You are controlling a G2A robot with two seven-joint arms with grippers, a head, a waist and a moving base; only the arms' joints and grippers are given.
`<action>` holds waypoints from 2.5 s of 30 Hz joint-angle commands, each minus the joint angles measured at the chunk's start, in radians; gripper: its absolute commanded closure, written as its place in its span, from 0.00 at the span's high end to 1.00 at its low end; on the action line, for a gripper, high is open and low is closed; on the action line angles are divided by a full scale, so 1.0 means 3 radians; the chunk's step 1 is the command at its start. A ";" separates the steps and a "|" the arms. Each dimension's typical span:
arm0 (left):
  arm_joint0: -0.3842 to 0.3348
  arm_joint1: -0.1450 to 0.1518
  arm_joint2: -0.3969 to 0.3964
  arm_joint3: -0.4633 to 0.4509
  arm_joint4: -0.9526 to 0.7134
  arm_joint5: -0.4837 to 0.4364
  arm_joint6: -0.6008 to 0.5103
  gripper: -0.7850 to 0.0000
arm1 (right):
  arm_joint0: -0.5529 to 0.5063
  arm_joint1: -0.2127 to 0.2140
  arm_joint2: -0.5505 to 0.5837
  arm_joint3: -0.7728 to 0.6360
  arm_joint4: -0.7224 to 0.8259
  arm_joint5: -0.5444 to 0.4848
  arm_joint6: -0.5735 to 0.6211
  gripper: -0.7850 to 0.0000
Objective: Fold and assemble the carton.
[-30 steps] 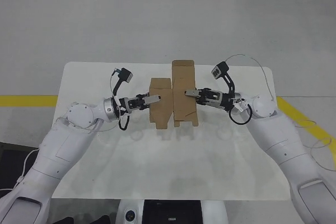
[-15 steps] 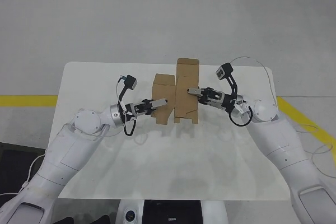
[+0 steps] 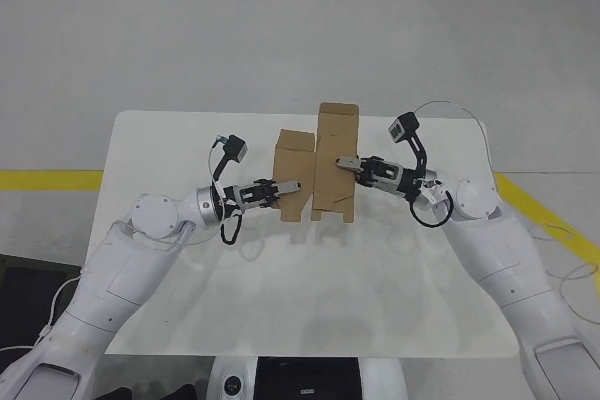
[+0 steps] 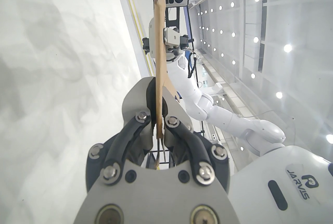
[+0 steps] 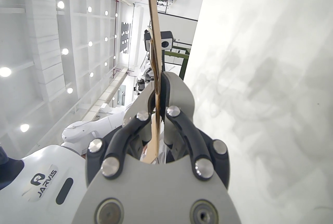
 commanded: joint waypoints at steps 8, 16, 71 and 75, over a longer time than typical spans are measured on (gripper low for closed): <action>-0.0090 0.0007 -0.0110 0.0128 0.0086 -0.0016 -0.0229 0.00 | 0.0024 0.0007 0.0131 0.0055 0.0022 -0.0121 0.0188 1.00; -0.0304 0.0046 -0.0219 0.0438 -0.0030 -0.0264 -0.1219 0.00 | 0.0105 0.0062 0.0301 0.0205 -0.0038 -0.0314 0.0768 1.00; -0.0844 0.0367 0.0658 0.0654 -0.0641 -0.0563 -0.1599 1.00 | 0.0300 0.0247 -0.0353 0.0143 0.0112 -0.0187 0.1313 0.00; -0.0864 0.0356 0.0559 0.0882 -0.0808 -0.0676 -0.1470 1.00 | 0.0318 0.0255 -0.0336 0.0199 0.0108 -0.0274 0.1225 0.00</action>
